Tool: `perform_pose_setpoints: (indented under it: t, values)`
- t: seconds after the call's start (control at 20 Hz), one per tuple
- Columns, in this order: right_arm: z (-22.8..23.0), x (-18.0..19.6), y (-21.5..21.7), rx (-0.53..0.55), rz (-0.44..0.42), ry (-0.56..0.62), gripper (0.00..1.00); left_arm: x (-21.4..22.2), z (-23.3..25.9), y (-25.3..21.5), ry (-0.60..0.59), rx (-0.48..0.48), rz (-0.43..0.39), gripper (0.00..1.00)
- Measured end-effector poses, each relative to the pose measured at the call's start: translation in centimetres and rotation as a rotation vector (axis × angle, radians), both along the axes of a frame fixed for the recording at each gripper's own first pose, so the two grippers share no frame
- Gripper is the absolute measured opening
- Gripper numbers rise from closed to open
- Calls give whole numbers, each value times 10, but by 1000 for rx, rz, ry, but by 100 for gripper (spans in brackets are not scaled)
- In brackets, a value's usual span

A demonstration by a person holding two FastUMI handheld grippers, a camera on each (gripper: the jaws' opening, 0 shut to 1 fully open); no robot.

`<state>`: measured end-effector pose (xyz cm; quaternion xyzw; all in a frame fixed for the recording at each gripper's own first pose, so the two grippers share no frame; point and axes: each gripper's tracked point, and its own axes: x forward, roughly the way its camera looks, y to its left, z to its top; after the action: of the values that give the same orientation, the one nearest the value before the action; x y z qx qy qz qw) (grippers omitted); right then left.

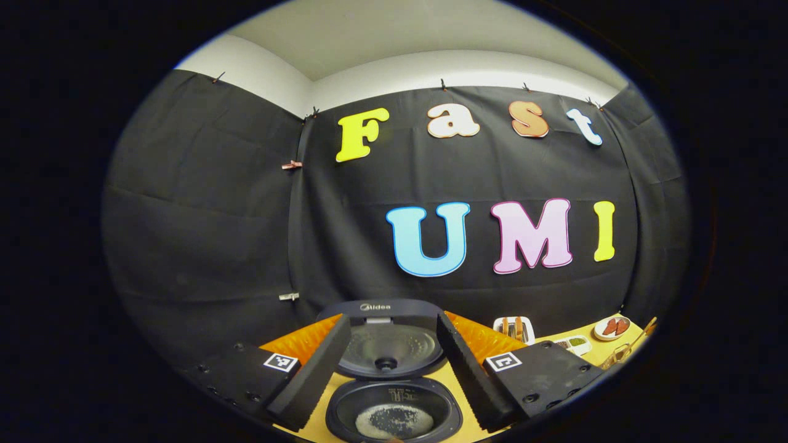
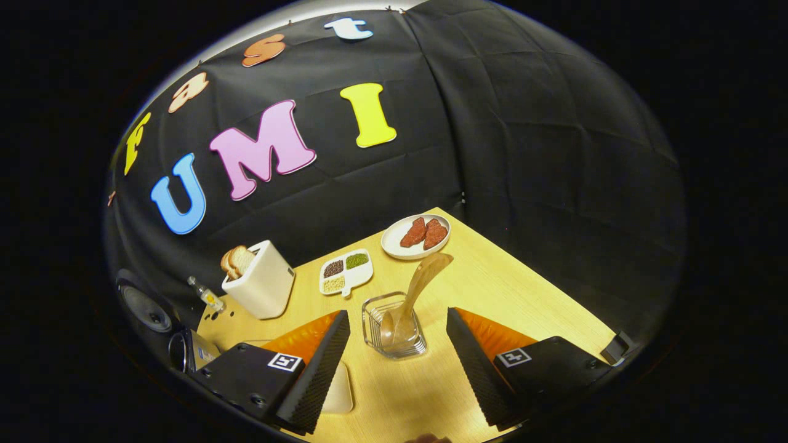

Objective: Close the left gripper, press the button to open the rice cooker; take a wooden spoon from the chopstick holder with the right hand, scoop a spoonful of rice and pour it into the rice cooker, then put the wooden spoon back into the chopstick holder.

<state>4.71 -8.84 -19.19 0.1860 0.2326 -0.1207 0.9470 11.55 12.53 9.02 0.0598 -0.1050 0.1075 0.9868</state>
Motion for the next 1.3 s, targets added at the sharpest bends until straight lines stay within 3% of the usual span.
perform_pose_setpoints:
  t: [0.3, 0.55, 0.75, 1.05, 1.3]
  values:
    - [9, -36, 42, -32, 46, 31, 99, 58, 23, 26, -94, 68, -39, 92]
    - [20, -58, 71, -59, 78, 32, 99, 96, 21, 43, -89, 63, -54, 94]
    - [35, -55, 78, -87, 117, 17, 99, 111, 13, 44, -38, 84, -61, 94]
    - [33, -44, 99, -93, 187, 9, 99, 104, 0, 43, 45, 22, -49, 98]
    - [29, -37, 108, -76, 233, 11, 99, 70, -27, 33, 134, -28, -18, 98]
